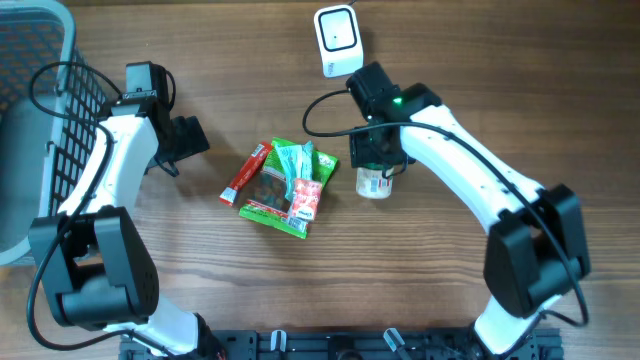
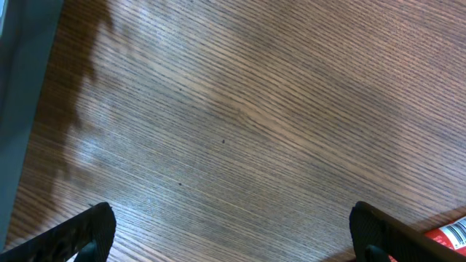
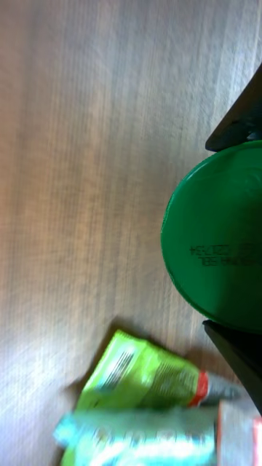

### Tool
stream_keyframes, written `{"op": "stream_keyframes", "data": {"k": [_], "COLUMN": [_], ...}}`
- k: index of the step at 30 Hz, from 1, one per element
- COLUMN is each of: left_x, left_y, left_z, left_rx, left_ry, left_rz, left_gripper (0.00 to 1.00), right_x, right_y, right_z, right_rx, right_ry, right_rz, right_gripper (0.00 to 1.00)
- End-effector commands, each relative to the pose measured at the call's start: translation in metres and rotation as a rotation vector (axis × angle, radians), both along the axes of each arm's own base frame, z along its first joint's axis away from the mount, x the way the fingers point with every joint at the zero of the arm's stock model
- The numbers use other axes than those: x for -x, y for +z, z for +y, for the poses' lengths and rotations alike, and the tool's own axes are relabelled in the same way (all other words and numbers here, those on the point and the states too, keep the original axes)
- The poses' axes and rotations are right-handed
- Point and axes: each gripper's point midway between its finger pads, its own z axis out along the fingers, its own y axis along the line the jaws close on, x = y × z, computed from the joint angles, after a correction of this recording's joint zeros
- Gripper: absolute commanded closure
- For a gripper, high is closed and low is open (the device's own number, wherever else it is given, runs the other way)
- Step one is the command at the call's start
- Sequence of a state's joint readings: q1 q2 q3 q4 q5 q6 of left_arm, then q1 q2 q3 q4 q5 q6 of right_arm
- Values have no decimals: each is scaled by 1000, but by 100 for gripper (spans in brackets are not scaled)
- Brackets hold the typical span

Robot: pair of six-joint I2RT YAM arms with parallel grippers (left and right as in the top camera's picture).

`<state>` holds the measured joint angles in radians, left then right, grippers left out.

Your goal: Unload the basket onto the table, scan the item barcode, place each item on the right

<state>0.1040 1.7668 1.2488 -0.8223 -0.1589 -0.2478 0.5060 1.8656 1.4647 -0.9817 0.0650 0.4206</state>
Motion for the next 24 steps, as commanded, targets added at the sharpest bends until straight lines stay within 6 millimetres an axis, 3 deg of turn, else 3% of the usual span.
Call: {"op": "stream_keyframes", "data": {"k": [1,14,24], "left_x": [-5,-5,-5], "left_y": [11,11,11], "left_z": [1,1,1], "left_rx": [0,0,0], "left_ry": [-5,-5,-5], "left_rz": [-32,-32,-32], "left_gripper": [0,0,0], "right_x": [-18,-66,-52], "right_y": [39,32,-13], "right_z": [-2,-15,-23], "right_rx": [1,116,133], "right_ry": [7,15,33], "right_rz": [-143,-404,-390], "right_gripper": [44,44,43]}}
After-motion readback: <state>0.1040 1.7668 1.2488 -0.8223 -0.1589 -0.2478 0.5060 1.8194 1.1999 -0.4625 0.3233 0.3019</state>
